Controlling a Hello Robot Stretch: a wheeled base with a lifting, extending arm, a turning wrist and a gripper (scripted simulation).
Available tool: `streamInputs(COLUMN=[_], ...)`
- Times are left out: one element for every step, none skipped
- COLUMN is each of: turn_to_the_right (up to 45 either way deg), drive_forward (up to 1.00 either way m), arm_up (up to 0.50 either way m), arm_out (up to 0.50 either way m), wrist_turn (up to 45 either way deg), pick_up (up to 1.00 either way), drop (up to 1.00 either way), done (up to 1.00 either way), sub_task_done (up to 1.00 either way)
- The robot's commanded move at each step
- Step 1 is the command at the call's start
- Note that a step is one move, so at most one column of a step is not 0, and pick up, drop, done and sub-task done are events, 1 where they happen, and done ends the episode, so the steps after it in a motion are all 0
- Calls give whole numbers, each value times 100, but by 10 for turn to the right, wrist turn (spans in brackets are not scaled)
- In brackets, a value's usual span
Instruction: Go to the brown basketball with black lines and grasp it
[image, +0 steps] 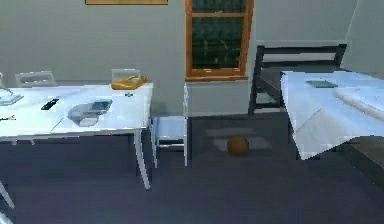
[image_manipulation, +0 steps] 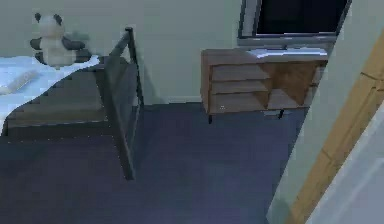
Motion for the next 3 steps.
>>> streamInputs(turn_to_the_right=[0, -450, -150], drive_forward=[95, 0, 0], arm_up=[0, 0, 0], arm_out=[0, 0, 0], wrist_turn=[0, 0, 0], pick_up=[0, 0, 0], drop=[0, 0, 0], done=[0, 0, 0], sub_task_done=[0, 0, 0])
